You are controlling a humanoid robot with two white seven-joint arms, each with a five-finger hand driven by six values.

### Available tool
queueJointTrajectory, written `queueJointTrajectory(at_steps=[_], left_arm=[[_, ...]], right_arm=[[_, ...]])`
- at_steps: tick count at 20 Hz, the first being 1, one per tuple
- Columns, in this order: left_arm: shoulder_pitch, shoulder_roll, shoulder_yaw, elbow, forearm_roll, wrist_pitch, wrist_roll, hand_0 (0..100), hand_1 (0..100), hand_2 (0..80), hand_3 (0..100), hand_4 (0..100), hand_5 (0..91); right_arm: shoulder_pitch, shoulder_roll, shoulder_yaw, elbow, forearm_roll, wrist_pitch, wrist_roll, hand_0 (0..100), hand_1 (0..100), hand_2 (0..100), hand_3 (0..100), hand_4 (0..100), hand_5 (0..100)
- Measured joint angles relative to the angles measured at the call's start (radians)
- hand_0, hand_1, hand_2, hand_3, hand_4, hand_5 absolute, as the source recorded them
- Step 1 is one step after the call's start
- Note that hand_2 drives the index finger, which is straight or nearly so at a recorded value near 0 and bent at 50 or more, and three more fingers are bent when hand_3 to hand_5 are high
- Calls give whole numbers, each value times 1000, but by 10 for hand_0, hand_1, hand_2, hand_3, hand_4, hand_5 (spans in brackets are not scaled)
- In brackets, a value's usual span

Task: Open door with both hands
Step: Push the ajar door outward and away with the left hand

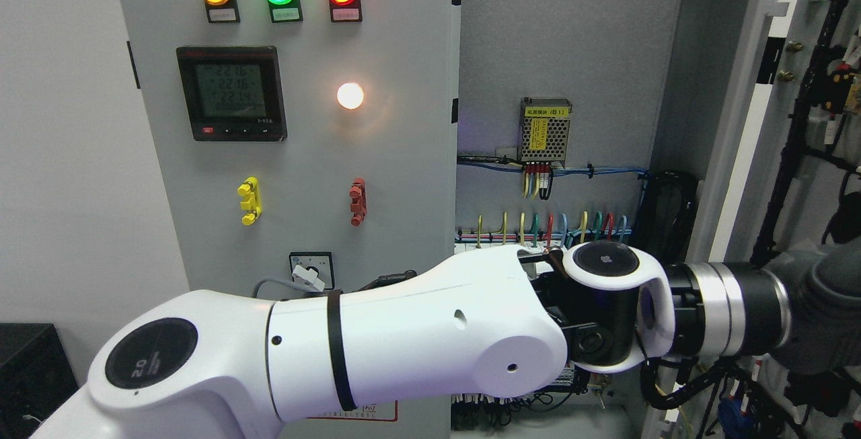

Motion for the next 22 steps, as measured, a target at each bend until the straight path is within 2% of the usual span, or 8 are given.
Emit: queueJointTrajectory(at_steps=[3, 6, 11, 14, 17, 22], left_arm=[[2, -8, 8, 11, -1, -2, -1, 0, 0, 0, 0, 0, 0], [12, 17, 18, 5, -5, 12, -9, 0, 0, 0, 0, 0, 0], [59, 125, 33, -54, -16, 50, -11, 0, 0, 0, 0, 0, 0], [128, 219, 39, -127, -41, 61, -12, 0, 0, 0, 0, 0, 0], [259, 322, 43, -210, -126, 67, -13, 0, 0, 0, 0, 0, 0], [554, 480, 50, -303, -357, 79, -13, 0, 0, 0, 0, 0, 0]], right_arm=[[0, 0, 0, 0, 0, 0, 0, 0, 0, 0, 0, 0, 0], [0, 0, 0, 0, 0, 0, 0, 0, 0, 0, 0, 0, 0], [0, 0, 0, 0, 0, 0, 0, 0, 0, 0, 0, 0, 0], [0, 0, 0, 0, 0, 0, 0, 0, 0, 0, 0, 0, 0], [0, 0, 0, 0, 0, 0, 0, 0, 0, 0, 0, 0, 0], [0, 0, 0, 0, 0, 0, 0, 0, 0, 0, 0, 0, 0]])
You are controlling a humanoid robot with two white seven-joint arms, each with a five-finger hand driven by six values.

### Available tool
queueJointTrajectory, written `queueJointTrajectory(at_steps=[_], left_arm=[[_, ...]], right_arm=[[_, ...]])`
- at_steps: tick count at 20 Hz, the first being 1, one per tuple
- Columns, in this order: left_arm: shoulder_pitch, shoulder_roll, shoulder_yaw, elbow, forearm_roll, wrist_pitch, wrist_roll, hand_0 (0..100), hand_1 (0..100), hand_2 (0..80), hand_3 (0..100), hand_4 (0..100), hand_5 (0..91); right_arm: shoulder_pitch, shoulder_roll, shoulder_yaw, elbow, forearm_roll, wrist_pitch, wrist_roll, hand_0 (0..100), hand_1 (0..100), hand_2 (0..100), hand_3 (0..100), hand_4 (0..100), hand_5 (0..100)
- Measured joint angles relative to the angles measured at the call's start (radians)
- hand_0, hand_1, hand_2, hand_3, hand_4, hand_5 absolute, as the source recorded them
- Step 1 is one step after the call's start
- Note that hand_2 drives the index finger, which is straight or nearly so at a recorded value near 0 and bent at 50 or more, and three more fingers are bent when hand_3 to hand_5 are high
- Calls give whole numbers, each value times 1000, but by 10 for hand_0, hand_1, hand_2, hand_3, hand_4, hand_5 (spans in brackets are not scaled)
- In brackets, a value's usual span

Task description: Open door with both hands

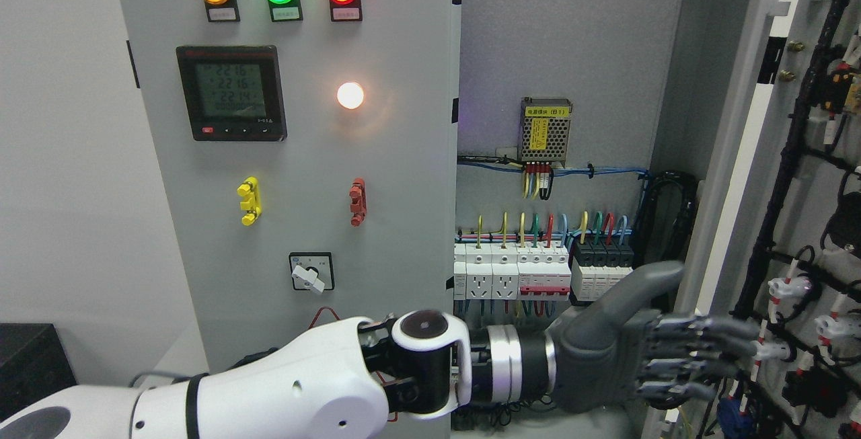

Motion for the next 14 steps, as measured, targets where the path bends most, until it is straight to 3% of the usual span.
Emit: queueJointTrajectory(at_steps=[3, 7, 11, 14], left_arm=[[208, 79, 22, -33, -130, 2, -6, 0, 0, 0, 0, 0, 0], [562, 155, 121, -40, -331, 15, -10, 0, 0, 0, 0, 0, 0], [902, 177, 270, 10, -578, 19, -34, 0, 0, 0, 0, 0, 0], [1087, 156, 382, 98, -732, 23, -45, 0, 0, 0, 0, 0, 0]], right_arm=[[0, 0, 0, 0, 0, 0, 0, 0, 0, 0, 0, 0, 0], [0, 0, 0, 0, 0, 0, 0, 0, 0, 0, 0, 0, 0], [0, 0, 0, 0, 0, 0, 0, 0, 0, 0, 0, 0, 0], [0, 0, 0, 0, 0, 0, 0, 0, 0, 0, 0, 0, 0]])
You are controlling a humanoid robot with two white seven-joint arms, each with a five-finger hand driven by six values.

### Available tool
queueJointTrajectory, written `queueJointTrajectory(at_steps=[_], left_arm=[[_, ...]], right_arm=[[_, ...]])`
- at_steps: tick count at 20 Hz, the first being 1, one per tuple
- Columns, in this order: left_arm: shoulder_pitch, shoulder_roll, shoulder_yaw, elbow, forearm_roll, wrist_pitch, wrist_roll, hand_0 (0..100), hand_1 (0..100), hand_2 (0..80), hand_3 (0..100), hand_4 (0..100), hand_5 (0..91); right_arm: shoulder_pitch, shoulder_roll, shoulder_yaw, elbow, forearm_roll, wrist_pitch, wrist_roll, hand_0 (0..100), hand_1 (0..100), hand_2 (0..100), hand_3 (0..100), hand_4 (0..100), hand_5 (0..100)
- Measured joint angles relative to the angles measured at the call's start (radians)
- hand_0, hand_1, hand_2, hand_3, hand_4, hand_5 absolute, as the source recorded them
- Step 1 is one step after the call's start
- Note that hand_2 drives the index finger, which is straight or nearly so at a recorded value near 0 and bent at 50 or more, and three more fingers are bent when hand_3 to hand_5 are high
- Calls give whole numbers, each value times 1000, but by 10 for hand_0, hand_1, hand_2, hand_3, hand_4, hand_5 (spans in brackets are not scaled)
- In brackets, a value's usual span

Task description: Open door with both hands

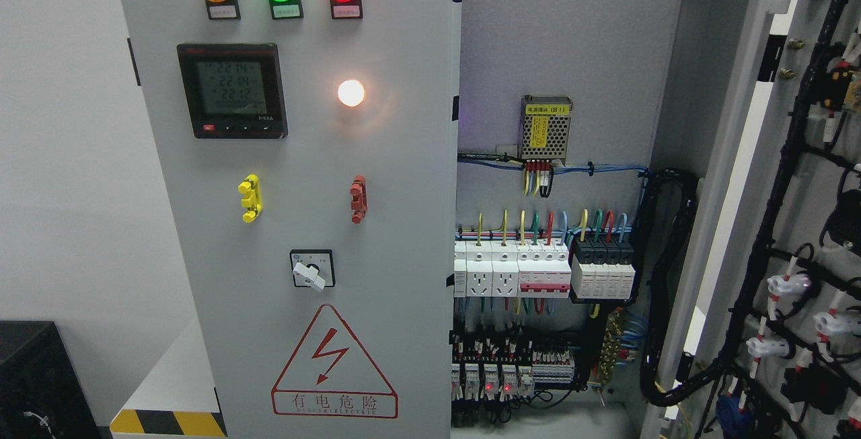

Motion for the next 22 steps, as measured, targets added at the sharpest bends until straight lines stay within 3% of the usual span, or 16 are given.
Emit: queueJointTrajectory(at_steps=[5, 12, 18, 22], left_arm=[[164, -72, 147, 254, -149, -83, -7, 0, 0, 0, 0, 0, 0], [202, -214, 295, 742, -217, -308, -10, 0, 0, 0, 0, 0, 0], [186, -320, 457, 1064, -239, -333, 2, 0, 0, 0, 0, 0, 0], [169, -381, 585, 1216, -285, -254, 14, 0, 0, 0, 0, 0, 0]], right_arm=[[0, 0, 0, 1, 0, 0, 0, 0, 0, 0, 0, 0, 0], [-8, 0, -2, -3, 0, 0, 0, 0, 0, 0, 0, 0, 0], [-14, 0, -2, -8, 1, 0, 0, 0, 0, 0, 0, 0, 0], [-14, 1, -1, -9, 1, 0, 0, 0, 0, 0, 0, 0, 0]])
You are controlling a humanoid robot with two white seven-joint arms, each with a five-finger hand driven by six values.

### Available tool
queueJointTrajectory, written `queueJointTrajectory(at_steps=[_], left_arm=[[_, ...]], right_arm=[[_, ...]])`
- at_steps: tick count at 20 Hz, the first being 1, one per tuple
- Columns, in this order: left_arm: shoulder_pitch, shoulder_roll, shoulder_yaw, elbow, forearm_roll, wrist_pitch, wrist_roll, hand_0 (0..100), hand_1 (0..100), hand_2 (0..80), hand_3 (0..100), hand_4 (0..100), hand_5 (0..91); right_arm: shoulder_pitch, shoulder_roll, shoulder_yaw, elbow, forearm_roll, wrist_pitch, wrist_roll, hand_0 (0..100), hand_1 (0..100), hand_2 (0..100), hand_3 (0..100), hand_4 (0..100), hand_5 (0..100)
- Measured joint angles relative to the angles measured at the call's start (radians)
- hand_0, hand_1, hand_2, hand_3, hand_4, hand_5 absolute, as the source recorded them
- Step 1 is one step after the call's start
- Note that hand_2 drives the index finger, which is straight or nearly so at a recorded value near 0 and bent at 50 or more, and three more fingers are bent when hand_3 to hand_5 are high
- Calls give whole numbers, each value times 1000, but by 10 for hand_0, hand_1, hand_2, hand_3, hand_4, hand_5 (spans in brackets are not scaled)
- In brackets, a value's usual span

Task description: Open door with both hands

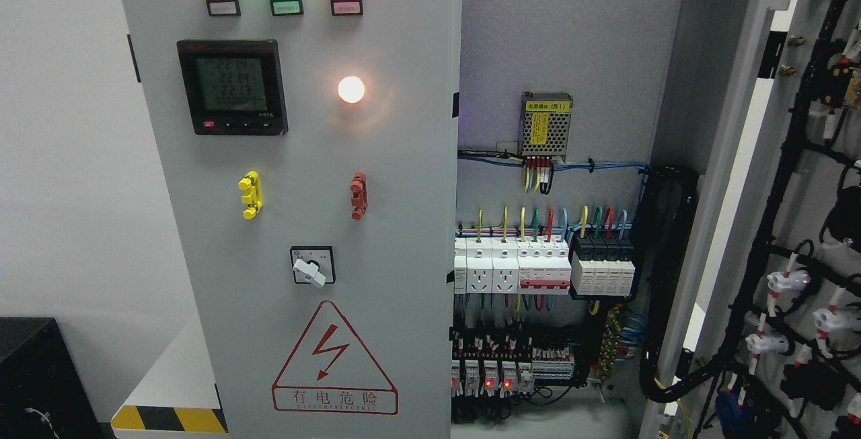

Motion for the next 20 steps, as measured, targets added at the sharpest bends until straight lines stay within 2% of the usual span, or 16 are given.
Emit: queueJointTrajectory(at_steps=[4, 8, 12, 15, 20], left_arm=[[-10, -44, 136, 105, -98, 38, 46, 0, 0, 0, 0, 0, 0], [-14, -74, 254, 177, -160, 65, 68, 0, 0, 0, 0, 0, 0], [-16, -95, 356, 229, -248, 85, 91, 0, 0, 0, 0, 0, 0], [-17, -107, 412, 256, -290, 89, 99, 0, 0, 0, 0, 0, 0], [-17, -120, 475, 288, -324, 93, 103, 0, 0, 0, 0, 0, 0]], right_arm=[[0, 0, 0, 0, 0, 0, 0, 0, 0, 0, 0, 0, 0], [2, 0, 0, -1, 0, 0, 0, 0, 0, 0, 0, 0, 0], [2, 0, 1, -2, 0, -6, 0, 0, 0, 0, 0, 0, 0], [-1, 0, 2, 2, 3, -74, 0, 0, 0, 0, 0, 0, 0], [-12, -2, 3, -13, 7, -209, 0, 0, 0, 0, 0, 0, 0]])
